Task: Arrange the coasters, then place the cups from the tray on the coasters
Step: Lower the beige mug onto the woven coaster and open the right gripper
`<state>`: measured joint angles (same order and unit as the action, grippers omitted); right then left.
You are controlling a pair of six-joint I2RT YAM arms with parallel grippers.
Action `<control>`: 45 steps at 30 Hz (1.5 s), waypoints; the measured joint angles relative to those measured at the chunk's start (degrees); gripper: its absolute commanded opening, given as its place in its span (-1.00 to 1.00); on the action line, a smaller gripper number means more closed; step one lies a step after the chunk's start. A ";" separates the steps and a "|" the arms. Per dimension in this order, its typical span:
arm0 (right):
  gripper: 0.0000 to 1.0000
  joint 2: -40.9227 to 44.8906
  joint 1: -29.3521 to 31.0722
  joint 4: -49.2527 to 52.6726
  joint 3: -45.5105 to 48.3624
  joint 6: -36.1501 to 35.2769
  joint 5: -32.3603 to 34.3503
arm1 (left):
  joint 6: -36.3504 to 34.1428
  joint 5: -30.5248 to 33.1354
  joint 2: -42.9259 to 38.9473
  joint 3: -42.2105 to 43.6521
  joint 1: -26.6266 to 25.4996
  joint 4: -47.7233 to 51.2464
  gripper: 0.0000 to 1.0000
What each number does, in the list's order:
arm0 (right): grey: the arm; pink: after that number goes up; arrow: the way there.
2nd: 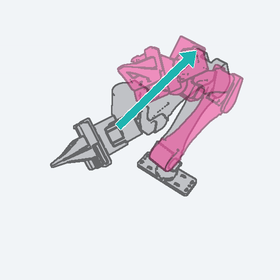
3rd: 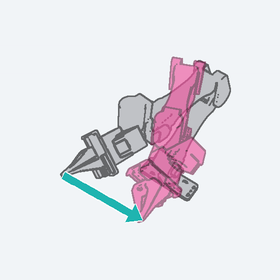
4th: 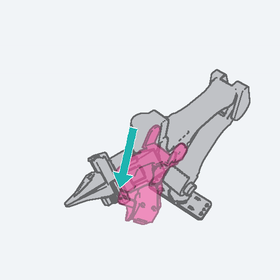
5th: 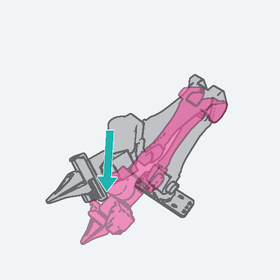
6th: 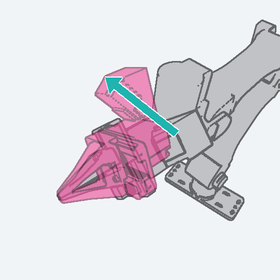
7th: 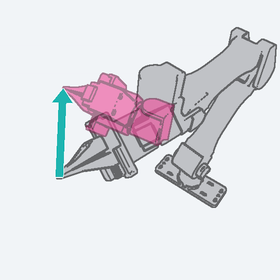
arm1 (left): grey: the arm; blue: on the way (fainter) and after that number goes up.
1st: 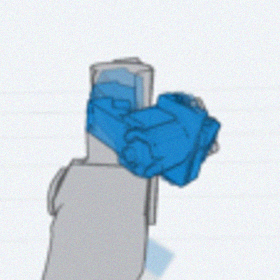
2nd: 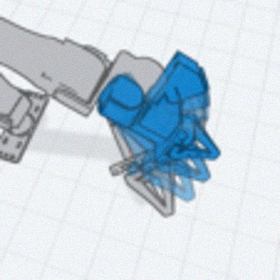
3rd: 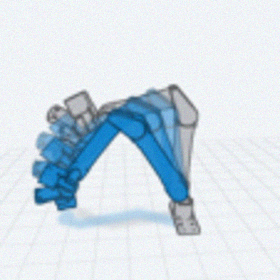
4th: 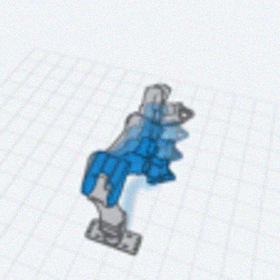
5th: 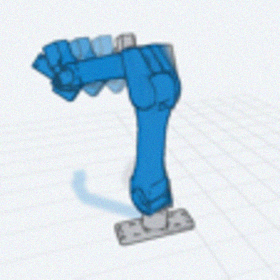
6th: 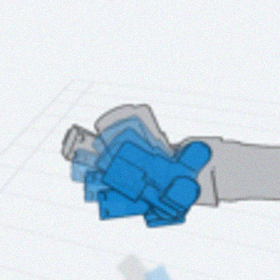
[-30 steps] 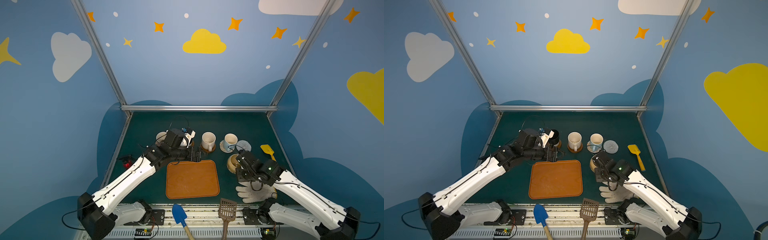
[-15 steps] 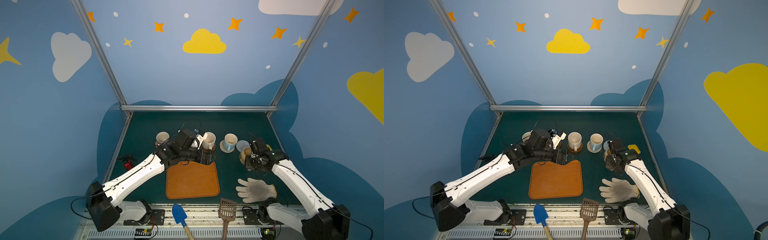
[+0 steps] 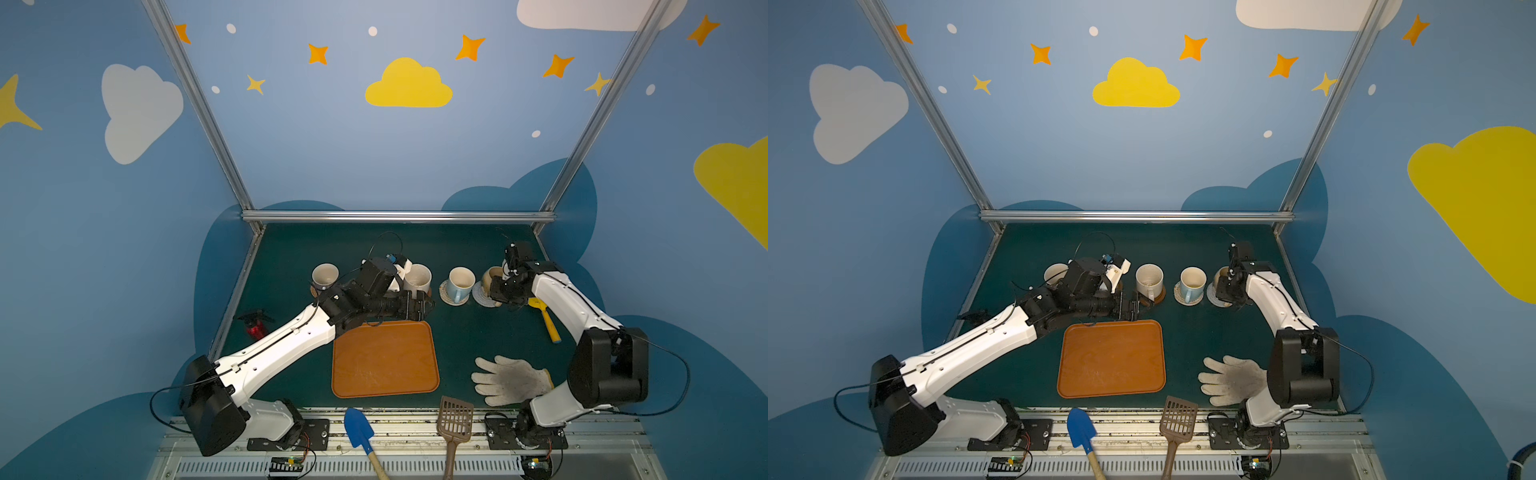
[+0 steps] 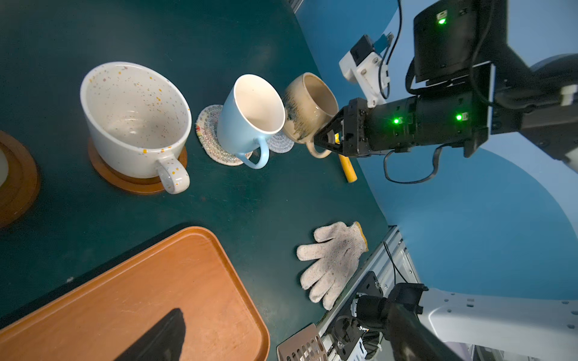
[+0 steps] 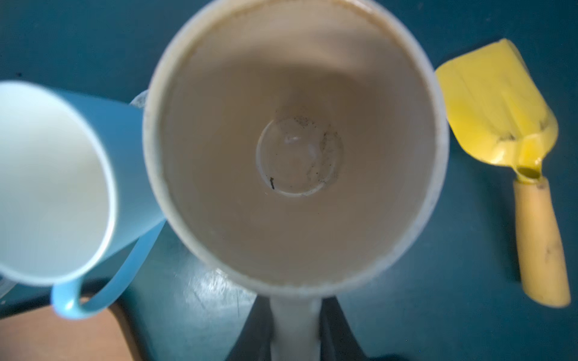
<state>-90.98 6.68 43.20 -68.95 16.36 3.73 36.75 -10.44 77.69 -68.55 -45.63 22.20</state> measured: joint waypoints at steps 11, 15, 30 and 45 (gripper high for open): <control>-1.00 -6.34 -0.48 -0.11 -3.48 -3.32 -0.04 | 5.11 -1.16 -0.35 4.61 0.85 -2.97 1.00; -1.00 -7.50 -0.48 -0.07 -4.28 -3.78 -0.11 | 5.53 -0.94 -1.70 5.38 0.90 -2.99 1.00; -0.87 -7.13 1.46 -1.03 -2.16 -3.10 0.50 | 5.75 0.68 -4.57 6.49 2.14 -1.14 1.00; 0.24 -5.18 1.55 -2.78 1.64 -0.26 0.02 | 5.31 2.62 -6.60 6.49 3.02 1.18 1.00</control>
<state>-96.16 8.23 40.42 -67.31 16.10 3.75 42.06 -7.81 71.09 -62.06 -42.61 23.38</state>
